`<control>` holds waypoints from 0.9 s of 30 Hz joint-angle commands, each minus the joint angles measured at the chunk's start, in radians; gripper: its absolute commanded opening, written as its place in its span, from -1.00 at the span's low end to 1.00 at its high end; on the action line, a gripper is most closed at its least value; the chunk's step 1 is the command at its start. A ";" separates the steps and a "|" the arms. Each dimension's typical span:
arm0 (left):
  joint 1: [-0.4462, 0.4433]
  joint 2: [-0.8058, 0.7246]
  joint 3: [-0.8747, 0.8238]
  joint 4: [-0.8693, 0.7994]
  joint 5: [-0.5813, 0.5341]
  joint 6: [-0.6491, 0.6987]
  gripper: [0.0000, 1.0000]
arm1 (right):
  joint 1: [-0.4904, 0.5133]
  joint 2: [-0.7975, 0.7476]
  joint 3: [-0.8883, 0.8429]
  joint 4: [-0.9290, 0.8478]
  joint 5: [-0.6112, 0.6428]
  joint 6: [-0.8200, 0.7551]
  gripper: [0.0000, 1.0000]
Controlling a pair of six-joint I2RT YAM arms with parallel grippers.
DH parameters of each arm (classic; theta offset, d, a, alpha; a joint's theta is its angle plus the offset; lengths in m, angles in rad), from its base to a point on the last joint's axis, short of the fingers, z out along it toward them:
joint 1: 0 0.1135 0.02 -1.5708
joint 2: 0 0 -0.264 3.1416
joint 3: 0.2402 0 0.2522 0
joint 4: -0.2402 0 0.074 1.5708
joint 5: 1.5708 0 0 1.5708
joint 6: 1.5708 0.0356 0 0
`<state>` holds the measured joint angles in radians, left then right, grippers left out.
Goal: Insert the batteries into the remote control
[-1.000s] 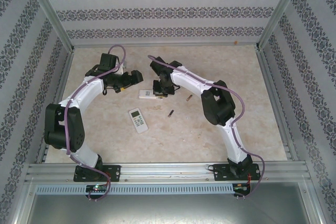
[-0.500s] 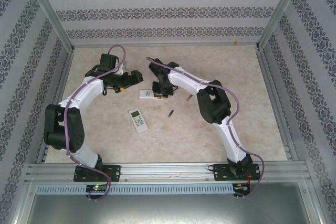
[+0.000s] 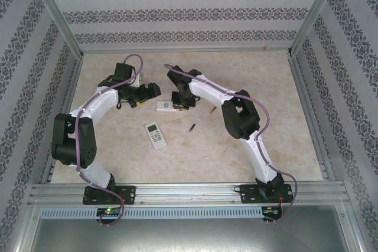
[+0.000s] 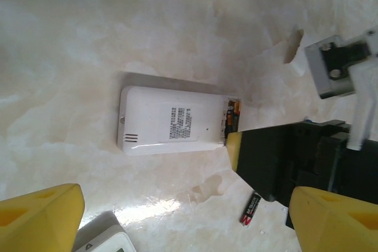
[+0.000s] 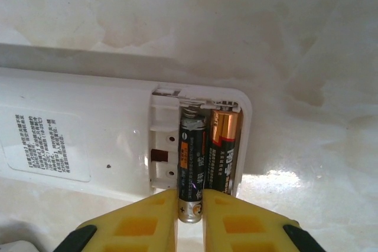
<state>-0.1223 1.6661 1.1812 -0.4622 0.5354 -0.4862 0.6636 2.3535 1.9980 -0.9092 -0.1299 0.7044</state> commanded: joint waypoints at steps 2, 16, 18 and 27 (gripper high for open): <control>0.007 0.080 0.019 0.005 0.034 0.023 0.77 | 0.007 -0.006 0.009 -0.030 0.038 -0.006 -0.70; 0.000 0.124 0.039 -0.030 0.034 0.057 0.79 | 0.019 0.074 0.046 -0.007 0.098 0.005 -0.86; 0.000 0.121 0.035 -0.032 0.036 0.057 0.78 | 0.028 0.086 0.052 -0.007 0.122 -0.005 -0.88; 0.001 0.113 0.041 -0.033 0.037 0.060 0.79 | 0.038 0.011 0.073 -0.008 0.110 -0.010 -0.70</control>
<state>-0.1223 1.8004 1.2026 -0.4667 0.5545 -0.4522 0.6964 2.3856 2.0441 -0.9291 -0.0196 0.7002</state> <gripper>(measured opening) 0.896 0.144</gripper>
